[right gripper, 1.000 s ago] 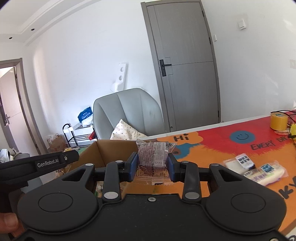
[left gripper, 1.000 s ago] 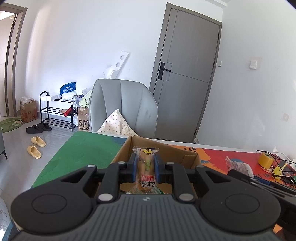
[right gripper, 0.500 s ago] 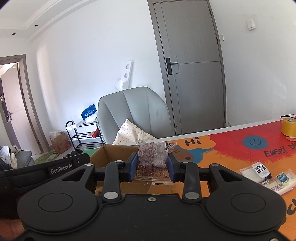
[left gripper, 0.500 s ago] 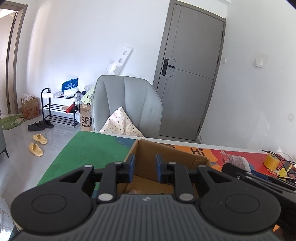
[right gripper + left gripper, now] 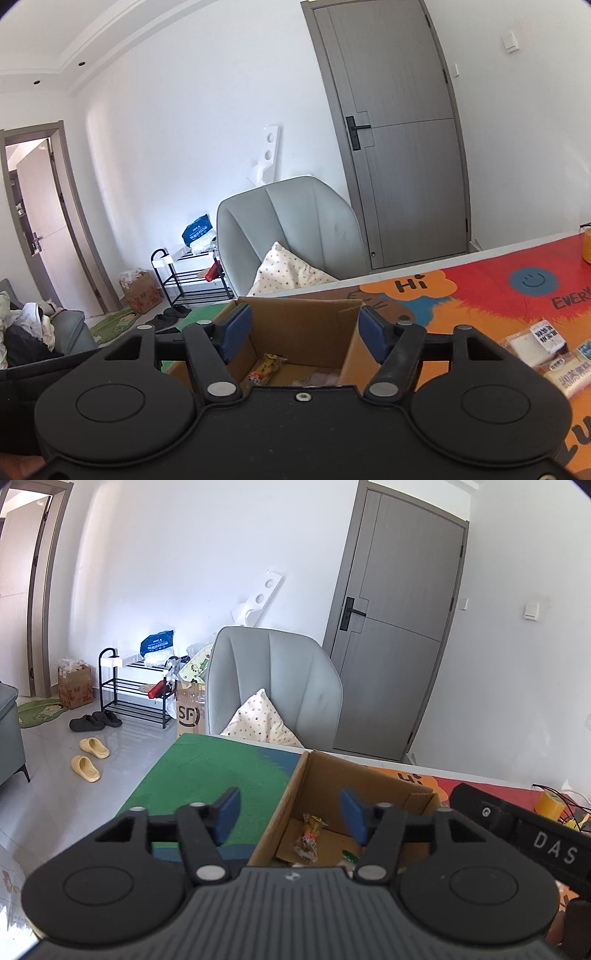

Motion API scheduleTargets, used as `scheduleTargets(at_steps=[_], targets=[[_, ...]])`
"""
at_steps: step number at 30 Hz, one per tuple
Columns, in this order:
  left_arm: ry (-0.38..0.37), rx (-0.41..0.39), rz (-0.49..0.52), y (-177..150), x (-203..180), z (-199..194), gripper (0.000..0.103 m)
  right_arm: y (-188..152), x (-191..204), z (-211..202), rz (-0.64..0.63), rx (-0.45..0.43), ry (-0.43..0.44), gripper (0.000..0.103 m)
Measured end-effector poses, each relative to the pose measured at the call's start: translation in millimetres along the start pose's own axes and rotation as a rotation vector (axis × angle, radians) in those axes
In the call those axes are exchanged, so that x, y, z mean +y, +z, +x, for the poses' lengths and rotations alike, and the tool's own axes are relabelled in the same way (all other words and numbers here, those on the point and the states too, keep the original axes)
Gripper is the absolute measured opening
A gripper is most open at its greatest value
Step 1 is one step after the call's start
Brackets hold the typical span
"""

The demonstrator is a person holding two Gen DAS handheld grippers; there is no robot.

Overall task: Organize snacks
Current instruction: 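Carry both snacks over the cardboard box and open both tools to drop them, then move both tools back from the box toward the last two cake packets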

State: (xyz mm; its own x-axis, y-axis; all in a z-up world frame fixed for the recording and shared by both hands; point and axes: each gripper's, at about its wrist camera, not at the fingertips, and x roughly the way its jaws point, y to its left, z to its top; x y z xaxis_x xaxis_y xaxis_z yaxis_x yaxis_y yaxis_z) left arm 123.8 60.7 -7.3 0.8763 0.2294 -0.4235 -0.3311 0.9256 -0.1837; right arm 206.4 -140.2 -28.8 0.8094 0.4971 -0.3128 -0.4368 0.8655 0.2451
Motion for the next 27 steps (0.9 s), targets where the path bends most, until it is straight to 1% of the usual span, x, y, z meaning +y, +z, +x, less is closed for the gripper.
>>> scheduleTargets(at_steps=[1,4,6,10,13,17,27], targets=[[0.000,-0.003,0.006,-1,-2,-2,0.075,-1,-3,-3,0.005,-0.003,-0.009,0.076],[0.006,-0.017,0.028,-2,-9,-6,0.085,-3,-11,-11,0.018,-0.006,-0.039,0.081],[0.011,-0.026,0.039,-4,-14,-9,0.089,-5,-17,-15,0.027,-0.005,-0.052,0.083],[0.014,-0.010,0.050,-7,-22,-12,0.090,-9,-27,-29,0.045,-0.017,-0.082,0.093],[0.007,0.008,0.056,-11,-28,-14,0.090,-10,-34,-40,0.052,-0.027,-0.097,0.097],[-0.006,0.006,0.072,-17,-39,-21,0.091,-13,-45,-53,0.067,-0.037,-0.120,0.102],[-0.064,0.001,0.119,-27,-75,-38,0.091,-17,-74,-83,0.098,-0.062,-0.172,0.103]])
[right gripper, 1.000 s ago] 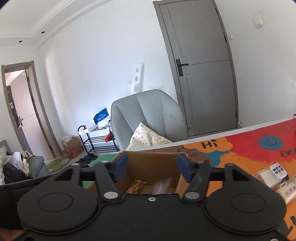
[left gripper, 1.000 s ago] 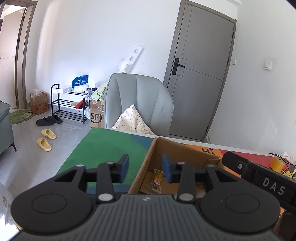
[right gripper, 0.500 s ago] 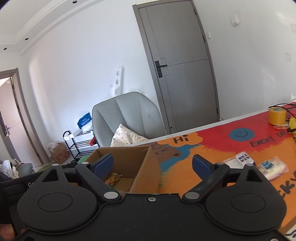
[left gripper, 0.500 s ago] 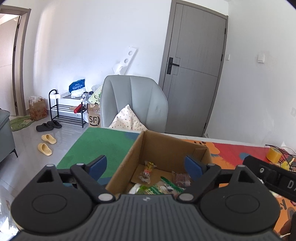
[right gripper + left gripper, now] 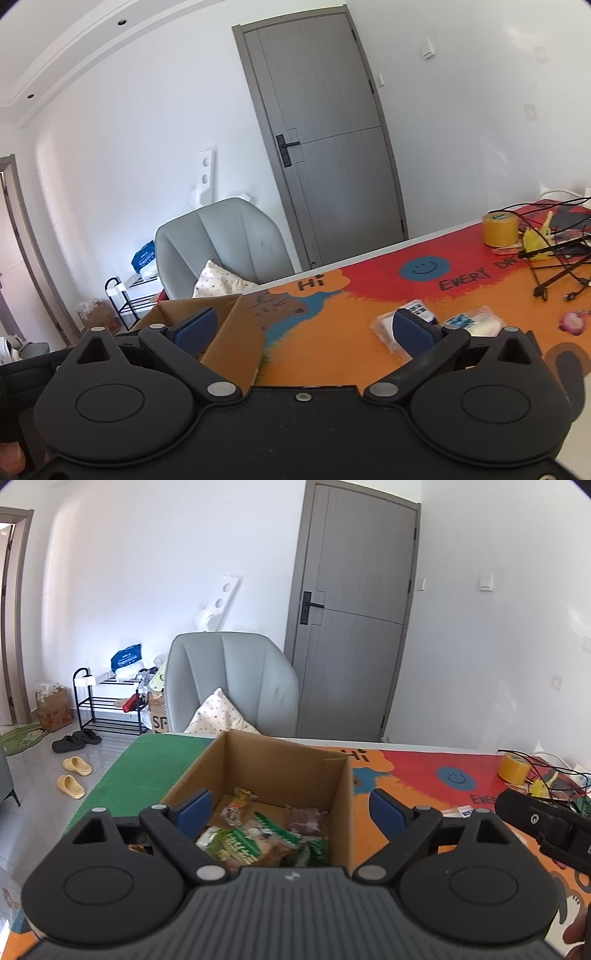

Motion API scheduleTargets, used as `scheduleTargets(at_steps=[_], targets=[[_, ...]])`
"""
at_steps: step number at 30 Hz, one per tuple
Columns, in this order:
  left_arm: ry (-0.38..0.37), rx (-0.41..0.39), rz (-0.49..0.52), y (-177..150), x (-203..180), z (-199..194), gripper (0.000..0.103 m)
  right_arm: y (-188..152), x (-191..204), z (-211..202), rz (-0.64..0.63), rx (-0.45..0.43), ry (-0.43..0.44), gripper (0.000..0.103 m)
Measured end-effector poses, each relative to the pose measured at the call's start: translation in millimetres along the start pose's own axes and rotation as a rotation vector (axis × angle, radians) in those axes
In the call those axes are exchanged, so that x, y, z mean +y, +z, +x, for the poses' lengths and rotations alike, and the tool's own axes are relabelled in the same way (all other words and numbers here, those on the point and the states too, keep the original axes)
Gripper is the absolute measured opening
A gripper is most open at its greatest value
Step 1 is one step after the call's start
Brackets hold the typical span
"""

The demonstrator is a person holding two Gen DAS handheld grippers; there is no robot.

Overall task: Organize snacks
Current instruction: 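Move both tools back from the box toward the last two cake packets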

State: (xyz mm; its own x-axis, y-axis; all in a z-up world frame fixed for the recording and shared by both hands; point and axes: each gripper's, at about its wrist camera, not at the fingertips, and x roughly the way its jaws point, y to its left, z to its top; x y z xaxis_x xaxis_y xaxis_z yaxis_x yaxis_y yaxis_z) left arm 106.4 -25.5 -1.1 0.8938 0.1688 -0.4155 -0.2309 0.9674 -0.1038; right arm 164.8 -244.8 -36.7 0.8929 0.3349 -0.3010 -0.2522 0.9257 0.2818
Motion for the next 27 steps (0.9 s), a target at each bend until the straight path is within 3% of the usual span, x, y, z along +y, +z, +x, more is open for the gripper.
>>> scheduleTargets(at_steps=[8,10,13,27], targets=[[-0.043,-0.002,0.026,-3,-29,-5,0.091,2,-28,-16,0.028,-0.018,-0.043,0.103],[-0.053,-0.004,0.032,-5,-35,-5,0.099,1,-35,-20,0.035,-0.022,-0.054,0.103],[-0.061,-0.015,0.044,-6,-45,-5,0.101,0,-46,-25,0.045,-0.025,-0.071,0.103],[-0.121,-0.024,0.117,-20,-93,5,0.102,-6,-91,-31,0.093,-0.022,-0.148,0.103]])
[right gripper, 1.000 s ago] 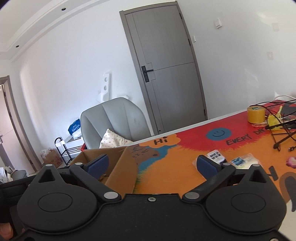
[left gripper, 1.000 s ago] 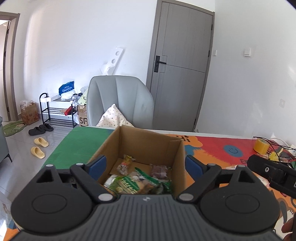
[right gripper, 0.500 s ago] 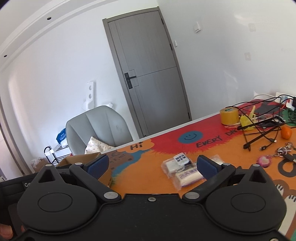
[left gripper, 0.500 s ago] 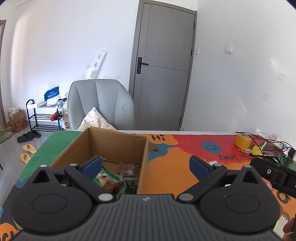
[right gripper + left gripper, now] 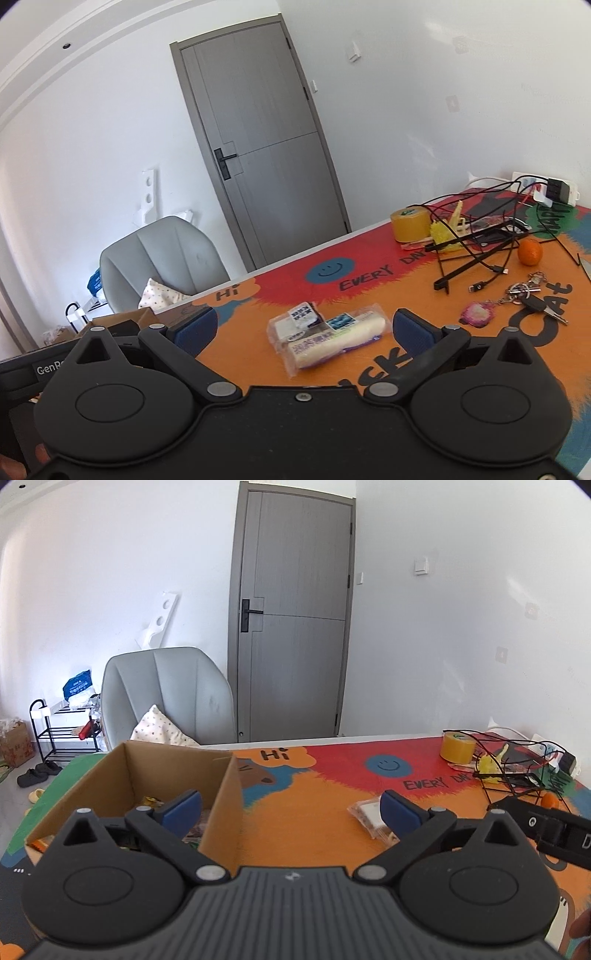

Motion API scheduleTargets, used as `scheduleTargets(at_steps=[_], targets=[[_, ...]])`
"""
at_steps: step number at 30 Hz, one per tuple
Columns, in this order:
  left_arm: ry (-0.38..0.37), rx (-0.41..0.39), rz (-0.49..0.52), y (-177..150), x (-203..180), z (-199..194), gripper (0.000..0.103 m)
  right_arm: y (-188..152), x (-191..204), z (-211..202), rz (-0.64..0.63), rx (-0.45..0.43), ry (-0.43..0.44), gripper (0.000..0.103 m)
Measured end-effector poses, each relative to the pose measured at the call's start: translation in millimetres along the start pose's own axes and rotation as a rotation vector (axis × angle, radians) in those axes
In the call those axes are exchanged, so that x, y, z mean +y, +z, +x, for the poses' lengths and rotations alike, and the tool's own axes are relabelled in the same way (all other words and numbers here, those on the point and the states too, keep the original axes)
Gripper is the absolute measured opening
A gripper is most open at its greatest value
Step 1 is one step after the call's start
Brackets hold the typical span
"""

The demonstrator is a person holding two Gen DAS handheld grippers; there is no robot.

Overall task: Organize snacks
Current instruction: 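Move both tools back from the box toward the last two cake packets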

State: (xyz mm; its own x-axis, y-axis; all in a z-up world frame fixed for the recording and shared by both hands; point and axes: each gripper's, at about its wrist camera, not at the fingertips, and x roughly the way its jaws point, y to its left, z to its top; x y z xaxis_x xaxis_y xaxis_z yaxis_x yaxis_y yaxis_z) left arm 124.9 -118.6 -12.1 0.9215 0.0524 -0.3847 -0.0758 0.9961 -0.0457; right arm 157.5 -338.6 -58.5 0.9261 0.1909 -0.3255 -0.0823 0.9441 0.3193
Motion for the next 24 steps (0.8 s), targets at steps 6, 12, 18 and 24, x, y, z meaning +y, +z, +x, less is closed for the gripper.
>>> scheduleTargets(at_steps=[6,12,18,24], targets=[[-0.014,0.027,0.002,-5,-14,15,0.102,-5,-22,7,0.029,0.019,-0.032,0.103],[-0.038,0.046,0.032,-12,-30,30,0.102,-10,-41,18,0.064,0.043,-0.057,0.103],[-0.059,0.056,0.051,-16,-44,46,0.102,-13,-51,35,0.084,0.080,-0.050,0.096],[-0.047,0.080,0.034,-13,-48,66,0.096,-13,-58,55,0.101,0.124,-0.040,0.081]])
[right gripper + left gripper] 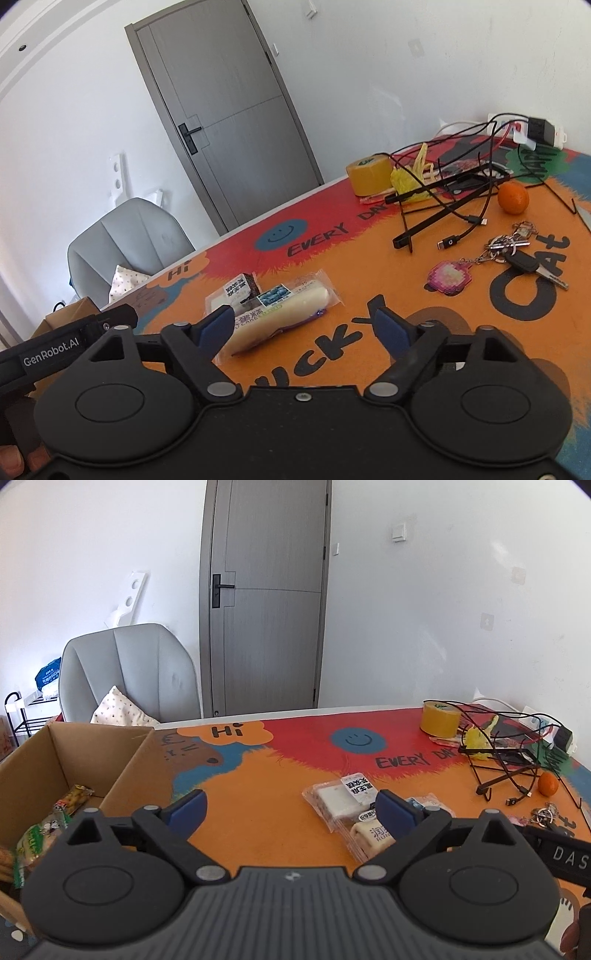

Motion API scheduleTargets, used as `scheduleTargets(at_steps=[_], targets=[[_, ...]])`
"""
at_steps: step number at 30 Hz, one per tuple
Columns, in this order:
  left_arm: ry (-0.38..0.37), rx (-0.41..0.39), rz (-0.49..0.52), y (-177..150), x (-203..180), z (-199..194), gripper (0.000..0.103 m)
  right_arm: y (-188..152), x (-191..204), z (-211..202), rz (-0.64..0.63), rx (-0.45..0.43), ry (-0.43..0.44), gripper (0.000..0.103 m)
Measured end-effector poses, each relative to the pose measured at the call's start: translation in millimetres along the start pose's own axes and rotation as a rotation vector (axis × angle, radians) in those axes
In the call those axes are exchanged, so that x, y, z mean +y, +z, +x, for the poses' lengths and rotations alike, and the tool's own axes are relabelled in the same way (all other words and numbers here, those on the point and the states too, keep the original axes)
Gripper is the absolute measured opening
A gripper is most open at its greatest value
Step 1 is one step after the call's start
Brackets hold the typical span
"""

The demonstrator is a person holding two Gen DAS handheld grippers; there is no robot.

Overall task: Organize snacks
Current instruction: 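Move both tools back from the box toward the last two cake packets, then grasp the white square cake packet with the left tool while the right tool grasps the long RUNFU cake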

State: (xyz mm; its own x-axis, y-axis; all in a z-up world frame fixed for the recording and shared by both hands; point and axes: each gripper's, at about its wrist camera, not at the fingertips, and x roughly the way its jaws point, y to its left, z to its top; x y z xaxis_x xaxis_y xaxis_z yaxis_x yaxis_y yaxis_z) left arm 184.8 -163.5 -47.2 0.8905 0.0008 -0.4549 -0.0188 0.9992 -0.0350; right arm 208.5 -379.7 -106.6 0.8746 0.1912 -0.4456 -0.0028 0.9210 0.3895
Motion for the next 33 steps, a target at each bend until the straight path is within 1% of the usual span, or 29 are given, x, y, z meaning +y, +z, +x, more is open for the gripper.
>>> scheduleTargets(at_steps=[3,6,12,18,26,33], targets=[[0.007,0.012,0.000,4,-1,10,0.094,3,-1,9,0.007,0.018,0.008,0.077],[0.016,0.023,-0.002,7,0,19,0.094,7,1,20,0.008,0.042,0.019,0.071],[0.031,0.047,-0.004,12,4,36,0.094,9,8,49,0.023,0.104,0.041,0.071],[0.042,0.074,-0.014,21,8,53,0.094,14,15,73,0.034,0.156,0.039,0.072],[0.038,0.090,-0.020,28,6,74,0.094,22,21,105,0.027,0.210,-0.007,0.072],[0.038,0.119,-0.037,27,8,91,0.094,23,28,124,-0.019,0.222,-0.043,0.074]])
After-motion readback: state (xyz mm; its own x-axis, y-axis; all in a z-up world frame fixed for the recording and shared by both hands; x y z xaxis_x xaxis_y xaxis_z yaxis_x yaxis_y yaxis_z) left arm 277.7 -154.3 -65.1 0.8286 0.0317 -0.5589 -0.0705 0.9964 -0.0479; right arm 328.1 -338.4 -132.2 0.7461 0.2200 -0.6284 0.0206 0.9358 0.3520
